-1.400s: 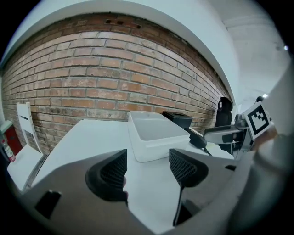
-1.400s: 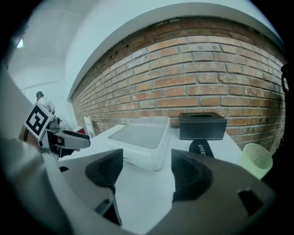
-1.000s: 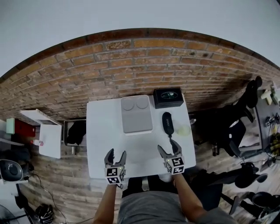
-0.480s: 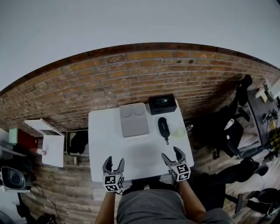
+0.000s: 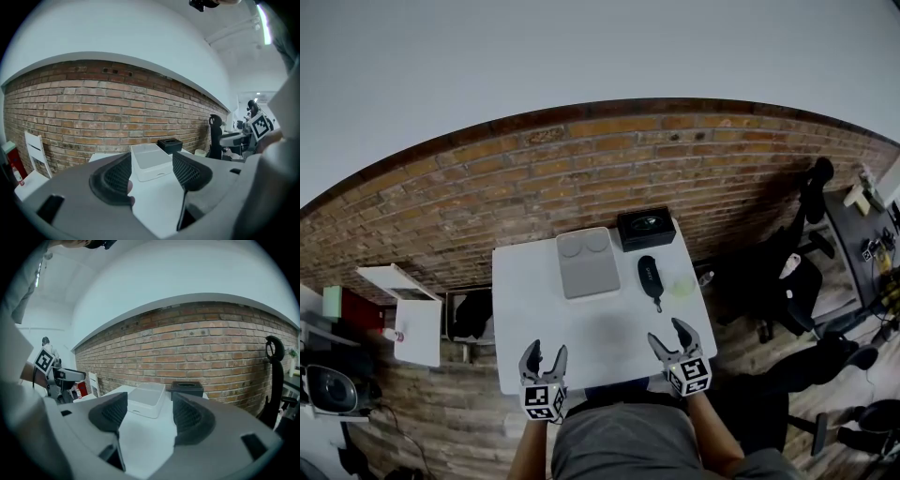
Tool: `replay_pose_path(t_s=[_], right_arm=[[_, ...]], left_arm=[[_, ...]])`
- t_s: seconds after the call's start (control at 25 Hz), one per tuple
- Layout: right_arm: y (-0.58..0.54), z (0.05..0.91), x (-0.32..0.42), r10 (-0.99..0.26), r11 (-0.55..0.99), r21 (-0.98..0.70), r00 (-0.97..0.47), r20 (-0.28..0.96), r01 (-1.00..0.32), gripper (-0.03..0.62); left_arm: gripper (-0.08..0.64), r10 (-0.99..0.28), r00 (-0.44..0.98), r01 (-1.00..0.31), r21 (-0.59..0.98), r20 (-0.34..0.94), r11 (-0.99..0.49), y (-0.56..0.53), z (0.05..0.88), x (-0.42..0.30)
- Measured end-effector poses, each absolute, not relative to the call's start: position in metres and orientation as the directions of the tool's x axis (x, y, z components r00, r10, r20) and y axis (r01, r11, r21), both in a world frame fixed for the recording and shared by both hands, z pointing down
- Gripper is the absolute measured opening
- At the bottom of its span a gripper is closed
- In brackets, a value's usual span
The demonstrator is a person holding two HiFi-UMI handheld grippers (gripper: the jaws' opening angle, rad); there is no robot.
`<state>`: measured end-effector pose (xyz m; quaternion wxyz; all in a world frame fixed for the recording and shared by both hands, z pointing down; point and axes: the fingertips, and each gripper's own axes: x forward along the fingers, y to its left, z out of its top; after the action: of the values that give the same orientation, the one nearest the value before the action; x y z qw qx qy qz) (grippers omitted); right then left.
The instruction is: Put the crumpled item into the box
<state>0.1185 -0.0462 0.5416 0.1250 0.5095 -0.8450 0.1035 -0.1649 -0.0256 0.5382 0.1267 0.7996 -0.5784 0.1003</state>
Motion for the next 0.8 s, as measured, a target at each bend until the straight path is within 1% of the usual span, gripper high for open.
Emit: replay_pose_path(t_s=[0.2,0.24,0.28,0.32,0.36,0.4,0.44,0.52,0.64,0.8], right_arm=[[-0.046,0.519,0.111,-0.856,0.468,-0.003,-0.455,0.245,-0.884,0.213],[-0.046,0.511,0.109,-0.862,0.471,0.023,-0.454,0.224,-0.882,0.191],[-0.046,0.502,0.108,-0.869,0.470,0.065,-0.448,0.210,-0.880,0.161],[-0.045,0.494,0.106,-0.876,0.464,0.113,-0.437,0.204,-0.878,0.115],[-0.044,0.487,0.105,-0.882,0.457,0.151,-0.425,0.203,-0.877,0.051],[-0.044,0.482,0.104,-0.886,0.451,0.168,-0.417,0.204,-0.877,0.005],[-0.045,0.478,0.102,-0.886,0.450,0.164,-0.415,0.208,-0.878,0.004],[-0.047,0.474,0.101,-0.877,0.458,0.118,-0.425,0.225,-0.881,0.003],[-0.050,0.477,0.100,-0.860,0.466,0.028,-0.445,0.252,-0.884,0.003],[-0.051,0.482,0.097,-0.836,0.474,-0.026,-0.459,0.300,-0.880,0.003]], left_arm=[[0.270,-0.908,0.325,-0.946,0.066,0.265,-0.319,-0.023,0.514,-0.163],[0.254,-0.912,0.326,-0.945,0.060,0.251,-0.322,-0.022,0.508,-0.162],[0.202,-0.915,0.325,-0.945,0.055,0.238,-0.322,-0.021,0.503,-0.162],[0.105,-0.916,0.328,-0.945,0.055,0.232,-0.324,-0.021,0.499,-0.162],[0.048,-0.913,0.335,-0.942,0.057,0.233,-0.331,-0.020,0.496,-0.162],[0.026,-0.909,0.341,-0.939,0.054,0.241,-0.339,-0.020,0.495,-0.161],[0.009,-0.905,0.344,-0.938,0.042,0.252,-0.345,-0.020,0.495,-0.160],[0.006,-0.902,0.346,-0.935,0.012,0.258,-0.355,-0.020,0.492,-0.159],[0.005,-0.913,0.345,-0.936,0.009,0.217,-0.351,-0.022,0.482,-0.160],[0.005,-0.920,0.350,-0.935,0.005,0.179,-0.355,-0.024,0.472,-0.159]])
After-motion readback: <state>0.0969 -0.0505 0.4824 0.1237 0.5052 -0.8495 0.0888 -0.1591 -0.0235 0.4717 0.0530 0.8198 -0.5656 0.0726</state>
